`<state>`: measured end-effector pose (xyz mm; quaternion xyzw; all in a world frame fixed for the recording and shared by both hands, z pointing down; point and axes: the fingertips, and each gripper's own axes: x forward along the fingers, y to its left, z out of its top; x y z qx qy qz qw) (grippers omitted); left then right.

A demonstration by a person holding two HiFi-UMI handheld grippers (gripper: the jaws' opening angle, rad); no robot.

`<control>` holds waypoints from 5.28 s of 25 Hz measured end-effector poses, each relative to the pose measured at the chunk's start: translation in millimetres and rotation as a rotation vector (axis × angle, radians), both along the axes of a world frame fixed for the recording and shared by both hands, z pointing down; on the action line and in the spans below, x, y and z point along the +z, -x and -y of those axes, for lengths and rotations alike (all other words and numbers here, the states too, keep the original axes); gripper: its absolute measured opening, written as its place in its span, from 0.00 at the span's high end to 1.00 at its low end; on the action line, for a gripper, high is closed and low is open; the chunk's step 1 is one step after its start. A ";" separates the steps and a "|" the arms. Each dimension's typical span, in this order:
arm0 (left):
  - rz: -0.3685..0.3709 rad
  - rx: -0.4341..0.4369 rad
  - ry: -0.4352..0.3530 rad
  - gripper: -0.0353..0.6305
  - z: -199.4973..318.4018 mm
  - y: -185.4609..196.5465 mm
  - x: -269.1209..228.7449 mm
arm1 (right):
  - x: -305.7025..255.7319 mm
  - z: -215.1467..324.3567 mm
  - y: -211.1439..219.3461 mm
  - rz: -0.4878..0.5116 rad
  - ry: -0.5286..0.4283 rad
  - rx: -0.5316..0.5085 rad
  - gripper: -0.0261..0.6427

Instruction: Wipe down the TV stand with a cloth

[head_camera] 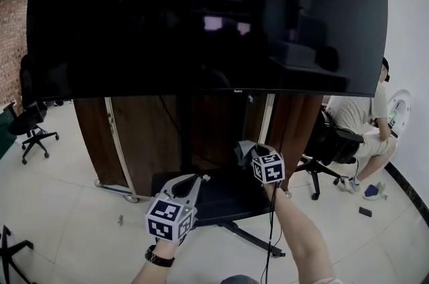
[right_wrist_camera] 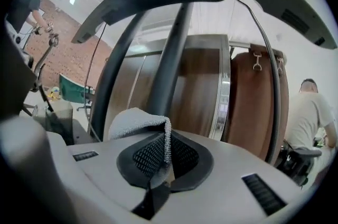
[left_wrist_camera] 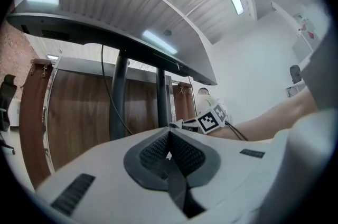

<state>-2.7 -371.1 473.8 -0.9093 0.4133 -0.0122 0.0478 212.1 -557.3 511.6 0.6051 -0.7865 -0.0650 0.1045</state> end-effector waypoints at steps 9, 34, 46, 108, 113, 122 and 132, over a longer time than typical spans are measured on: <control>-0.028 -0.020 0.002 0.91 -14.1 13.7 14.3 | 15.8 -83.7 141.4 0.170 0.103 -0.346 0.95; -0.066 -0.120 0.022 0.91 -39.3 71.9 40.1 | 43.0 -173.2 188.7 0.076 0.072 -0.388 0.95; -0.057 -0.133 0.044 0.91 -43.4 94.6 58.3 | 120.3 -197.2 -142.9 0.075 0.166 0.323 0.95; 0.104 -0.247 0.291 0.91 -106.9 151.0 366.1 | 494.9 -21.8 181.0 0.116 0.289 -0.102 0.95; 0.091 -0.211 0.269 0.91 -89.0 135.3 364.7 | 372.5 -15.8 78.3 0.148 -0.005 0.003 0.95; 0.086 -0.149 0.356 0.91 -78.7 100.9 414.3 | 533.4 27.9 38.0 -0.010 0.376 0.090 0.95; 0.060 -0.252 0.337 0.91 -85.8 174.8 408.6 | 524.5 -1.2 214.9 0.045 0.284 -0.230 0.95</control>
